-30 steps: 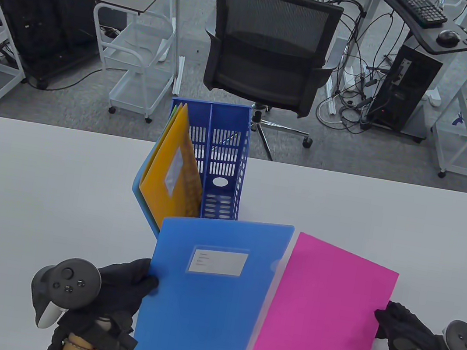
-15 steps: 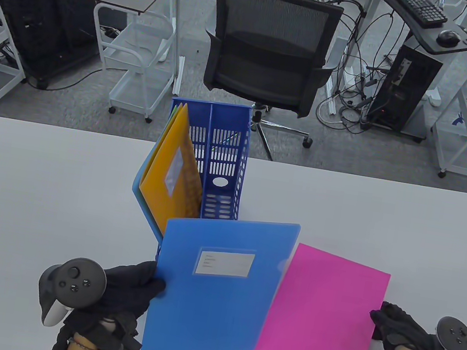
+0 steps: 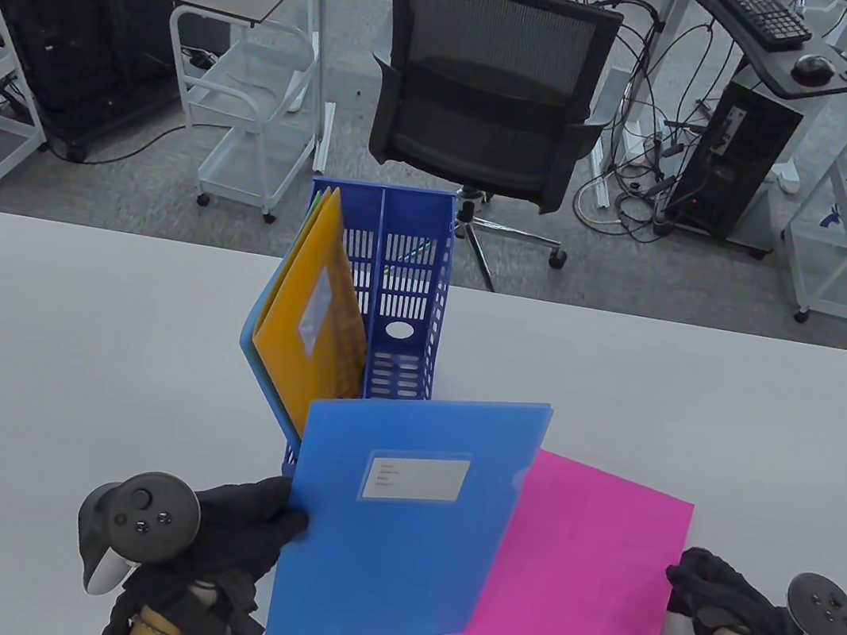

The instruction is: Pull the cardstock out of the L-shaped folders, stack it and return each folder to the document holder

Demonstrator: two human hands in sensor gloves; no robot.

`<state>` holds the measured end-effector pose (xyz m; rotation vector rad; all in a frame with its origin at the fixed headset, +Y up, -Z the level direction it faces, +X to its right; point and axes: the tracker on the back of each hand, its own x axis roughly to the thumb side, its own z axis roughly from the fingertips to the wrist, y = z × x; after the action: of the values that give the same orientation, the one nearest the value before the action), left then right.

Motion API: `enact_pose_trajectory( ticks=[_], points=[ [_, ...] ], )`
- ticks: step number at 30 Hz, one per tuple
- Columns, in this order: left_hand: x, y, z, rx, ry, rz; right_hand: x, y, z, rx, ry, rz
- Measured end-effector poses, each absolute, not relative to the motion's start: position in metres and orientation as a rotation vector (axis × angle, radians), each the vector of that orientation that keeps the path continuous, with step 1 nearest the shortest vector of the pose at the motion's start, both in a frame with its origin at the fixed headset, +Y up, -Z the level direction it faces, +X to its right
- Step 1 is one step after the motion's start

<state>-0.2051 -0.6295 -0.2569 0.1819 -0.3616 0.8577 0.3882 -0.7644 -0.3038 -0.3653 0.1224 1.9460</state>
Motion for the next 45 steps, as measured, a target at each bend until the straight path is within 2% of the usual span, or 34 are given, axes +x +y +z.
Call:
enact_pose_trajectory(
  ticks=[6,13,24,29,35,39,45],
  points=[
    [-0.203,-0.627,-0.255,0.230,-0.389,0.893,0.385,-0.755,-0.302,-0.362,0.082,2.051],
    [-0.202,-0.623,-0.248,0.337,-0.414,0.986,0.372,-0.725,-0.298,-0.143,-0.081,2.226],
    [-0.199,-0.613,-0.229,0.639,-0.420,1.207,0.340,-0.702,-0.286,0.233,-0.166,2.435],
    [-0.198,-0.606,-0.217,0.800,-0.412,1.289,0.323,-0.698,-0.284,0.302,-0.154,2.622],
    [-0.193,-0.597,-0.210,0.945,-0.333,1.246,0.316,-0.699,-0.283,0.338,-0.149,2.646],
    [-0.182,-0.592,-0.217,0.919,-0.293,1.199,0.315,-0.701,-0.283,0.346,-0.130,2.655],
    [-0.158,-0.589,-0.233,0.848,-0.142,1.035,0.310,-0.702,-0.282,0.372,-0.113,2.670]
  ],
)
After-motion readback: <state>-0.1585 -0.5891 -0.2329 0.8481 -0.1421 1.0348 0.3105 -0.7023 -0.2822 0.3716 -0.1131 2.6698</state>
